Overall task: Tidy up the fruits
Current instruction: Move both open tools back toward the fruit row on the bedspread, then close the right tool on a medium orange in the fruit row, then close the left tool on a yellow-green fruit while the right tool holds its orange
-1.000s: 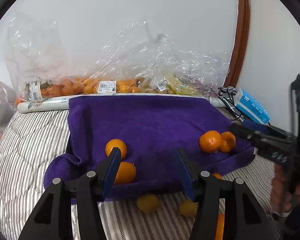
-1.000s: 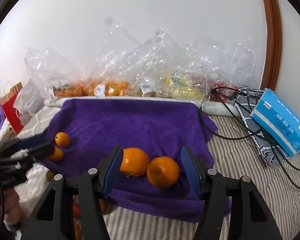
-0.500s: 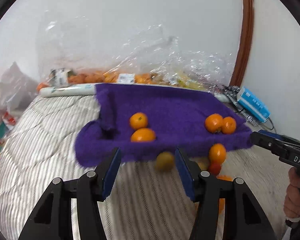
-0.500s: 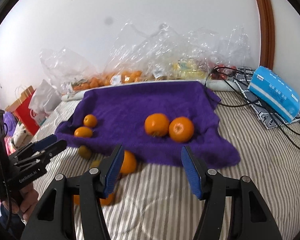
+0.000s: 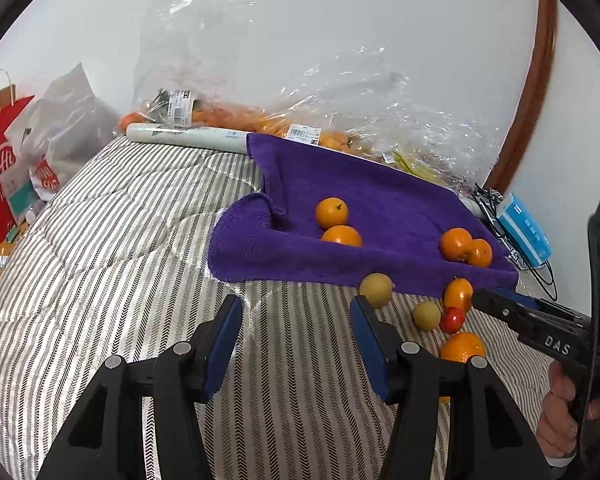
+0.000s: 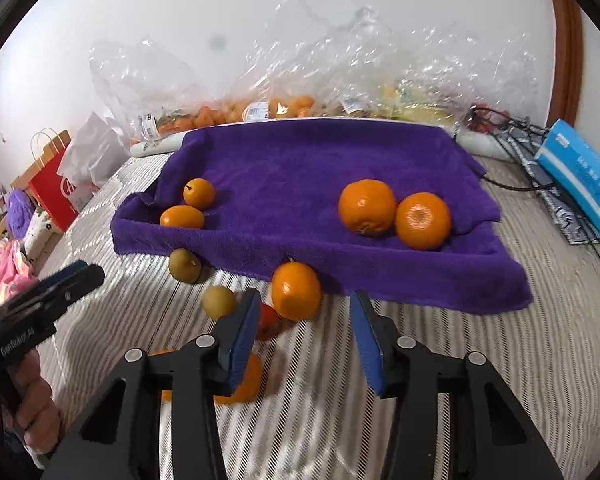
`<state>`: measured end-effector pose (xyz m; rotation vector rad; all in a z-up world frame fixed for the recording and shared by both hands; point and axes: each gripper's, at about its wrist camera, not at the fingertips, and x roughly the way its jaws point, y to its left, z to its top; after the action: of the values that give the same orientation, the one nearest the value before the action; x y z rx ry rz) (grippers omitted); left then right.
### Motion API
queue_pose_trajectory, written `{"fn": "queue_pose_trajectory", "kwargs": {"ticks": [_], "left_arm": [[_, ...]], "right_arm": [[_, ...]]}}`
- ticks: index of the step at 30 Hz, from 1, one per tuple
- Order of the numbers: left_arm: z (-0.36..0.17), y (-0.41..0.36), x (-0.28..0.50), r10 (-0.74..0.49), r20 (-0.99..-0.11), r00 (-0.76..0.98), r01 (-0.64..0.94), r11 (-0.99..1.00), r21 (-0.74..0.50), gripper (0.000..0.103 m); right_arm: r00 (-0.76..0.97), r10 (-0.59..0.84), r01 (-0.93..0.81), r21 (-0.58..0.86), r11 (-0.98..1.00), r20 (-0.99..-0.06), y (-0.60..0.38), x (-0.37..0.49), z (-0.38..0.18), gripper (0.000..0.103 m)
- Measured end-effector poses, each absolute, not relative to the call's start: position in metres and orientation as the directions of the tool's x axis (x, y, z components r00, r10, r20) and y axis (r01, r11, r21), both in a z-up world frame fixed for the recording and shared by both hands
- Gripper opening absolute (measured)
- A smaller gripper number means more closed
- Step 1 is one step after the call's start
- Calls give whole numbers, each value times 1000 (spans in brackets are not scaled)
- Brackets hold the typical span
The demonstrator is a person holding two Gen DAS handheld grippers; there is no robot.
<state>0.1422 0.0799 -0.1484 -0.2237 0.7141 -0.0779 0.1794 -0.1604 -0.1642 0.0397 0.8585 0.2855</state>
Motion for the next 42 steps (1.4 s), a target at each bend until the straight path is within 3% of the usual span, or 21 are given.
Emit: {"fn": "queue_pose_trajectory", "kwargs": {"ticks": [7,16,21,24,29,34,39,42], "left_arm": [[-148,82,143,-153,-638,755,-5,971,-238,54],[-151,81,145,-145,-653,744,-8,974,-227,54],[-152,75,146,-176,-656,734,34,974,-223,54],[-155,64,155,-247,-678,692,105,964,-244,53],[-158,44,175,-280,-704,653,125,956,-264,52],[-166,20,195,-266,-732,627,129,962,-240,52],[-173,7,205,-207,-759,618,104,978,-181,37],[-174,-3,209,-146,-772,619,102,989,-105,33]], "right_arm": [[569,252,-205,162,965,-782,-152,199,-178,32],[545,273,-192,200,961,-793,-152,206,-188,32],[597,295,-185,229,956,-746,-175,191,-167,32],[629,260,-175,193,966,-732,-197,180,-161,32],[641,184,-165,100,981,-745,-221,174,-169,32],[640,190,-172,102,980,-745,-230,173,-180,32],[644,171,-192,59,980,-746,-227,173,-184,32],[624,152,-188,41,981,-767,-224,177,-188,32]]}}
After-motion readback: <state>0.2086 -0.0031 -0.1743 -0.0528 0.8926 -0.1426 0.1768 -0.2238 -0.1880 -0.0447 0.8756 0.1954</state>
